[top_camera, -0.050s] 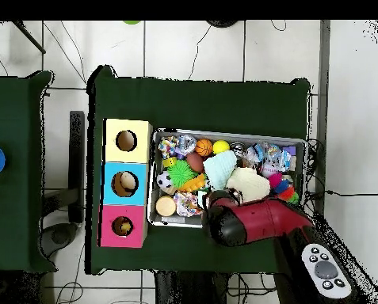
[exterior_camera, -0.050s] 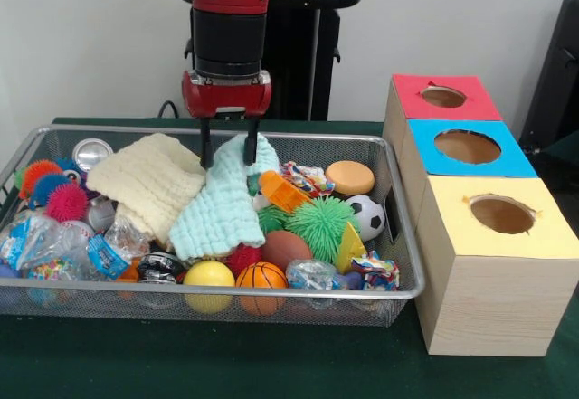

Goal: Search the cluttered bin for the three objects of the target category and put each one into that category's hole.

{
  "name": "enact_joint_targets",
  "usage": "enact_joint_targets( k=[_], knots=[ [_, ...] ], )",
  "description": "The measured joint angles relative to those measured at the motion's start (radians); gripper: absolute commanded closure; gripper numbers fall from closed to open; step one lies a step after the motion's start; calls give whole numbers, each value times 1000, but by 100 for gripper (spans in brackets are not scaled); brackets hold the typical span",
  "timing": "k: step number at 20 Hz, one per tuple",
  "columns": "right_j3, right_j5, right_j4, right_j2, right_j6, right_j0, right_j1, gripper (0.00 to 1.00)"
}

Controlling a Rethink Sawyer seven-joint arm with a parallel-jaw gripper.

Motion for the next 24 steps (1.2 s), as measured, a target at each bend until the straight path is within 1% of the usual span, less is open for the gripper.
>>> enact_joint_targets(
  k=[2,6,10,14,19,21,24],
  knots=[
    [8,0,19,-4,0,6,-8,0],
    [41,0,81,-18,0,43,-47,0],
    [58,-2,111,-27,0,69,-67,0],
    [76,-35,160,-44,0,113,-78,0],
    [83,-134,194,-75,0,164,-50,0],
    [83,-215,211,-96,0,189,-12,0],
    [82,-266,224,-114,0,206,18,0]
  ],
)
